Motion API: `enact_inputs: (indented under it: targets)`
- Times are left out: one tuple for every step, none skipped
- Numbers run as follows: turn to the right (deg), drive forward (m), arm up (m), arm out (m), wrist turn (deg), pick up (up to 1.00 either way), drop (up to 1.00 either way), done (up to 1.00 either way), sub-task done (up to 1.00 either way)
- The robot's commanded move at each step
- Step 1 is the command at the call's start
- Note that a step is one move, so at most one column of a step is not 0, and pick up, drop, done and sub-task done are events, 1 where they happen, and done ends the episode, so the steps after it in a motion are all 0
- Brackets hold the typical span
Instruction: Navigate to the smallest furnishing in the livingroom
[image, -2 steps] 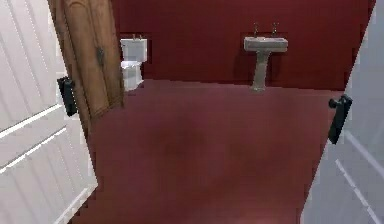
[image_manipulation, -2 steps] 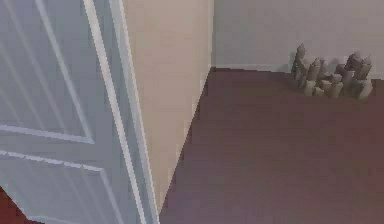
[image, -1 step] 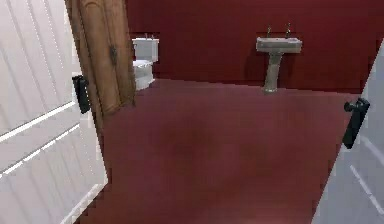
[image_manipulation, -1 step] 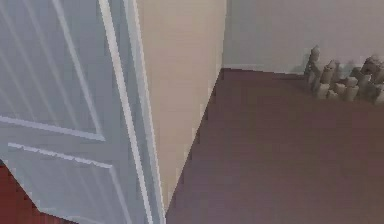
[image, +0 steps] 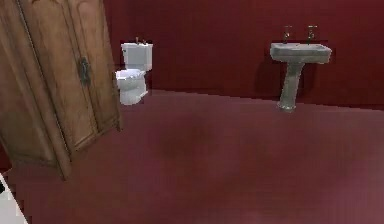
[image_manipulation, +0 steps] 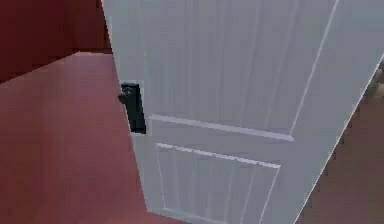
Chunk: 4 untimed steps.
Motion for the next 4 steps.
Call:
enact_inputs:
  targets:
    - [33.0,0.0,0.0,0.0,0.0,0.0,0.0,0.0,0.0]
    - [0.0,1.0,0.0,0.0,0.0,0.0,0.0,0.0,0.0]
    - [15.0,0.0,0.0,0.0,0.0,0.0,0.0,0.0,0.0]
    - [0.0,0.15,0.0,0.0,0.0,0.0,0.0,0.0,0.0]
